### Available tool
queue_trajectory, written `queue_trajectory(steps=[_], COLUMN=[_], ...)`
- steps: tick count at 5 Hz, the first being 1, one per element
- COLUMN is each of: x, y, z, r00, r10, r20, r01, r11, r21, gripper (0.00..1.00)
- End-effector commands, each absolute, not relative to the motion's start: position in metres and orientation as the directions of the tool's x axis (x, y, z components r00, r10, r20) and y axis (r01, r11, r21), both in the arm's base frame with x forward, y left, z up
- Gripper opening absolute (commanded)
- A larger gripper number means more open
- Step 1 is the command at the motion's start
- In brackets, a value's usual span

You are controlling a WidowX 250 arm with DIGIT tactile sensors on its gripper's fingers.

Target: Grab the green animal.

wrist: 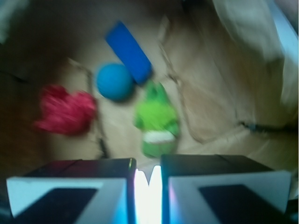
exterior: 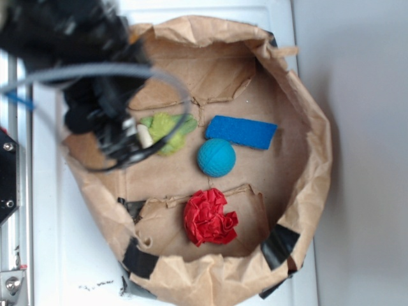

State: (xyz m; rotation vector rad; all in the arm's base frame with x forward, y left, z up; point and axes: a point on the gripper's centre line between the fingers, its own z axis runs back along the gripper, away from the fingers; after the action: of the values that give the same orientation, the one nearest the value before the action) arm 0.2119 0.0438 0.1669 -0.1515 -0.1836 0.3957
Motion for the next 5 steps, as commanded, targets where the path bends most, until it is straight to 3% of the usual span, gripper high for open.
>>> queue_trajectory(steps=[1, 2, 3, 5], x=[0.245, 0.261, 0.275, 0.251], y=[0.062, 0.06, 0.054, 0.054], z=[0.206, 0.184, 0.148, 0.098], r00=[0.872, 0.899, 0.913, 0.962], r10=[0.44, 0.391, 0.355, 0.199], r20=[0.212, 0.195, 0.2, 0.185], r01=[-0.403, -0.371, -0.351, -0.208], r11=[0.894, 0.919, 0.935, 0.978], r21=[-0.196, -0.133, -0.053, 0.031], gripper=[0.0, 1.0, 1.0, 1.0])
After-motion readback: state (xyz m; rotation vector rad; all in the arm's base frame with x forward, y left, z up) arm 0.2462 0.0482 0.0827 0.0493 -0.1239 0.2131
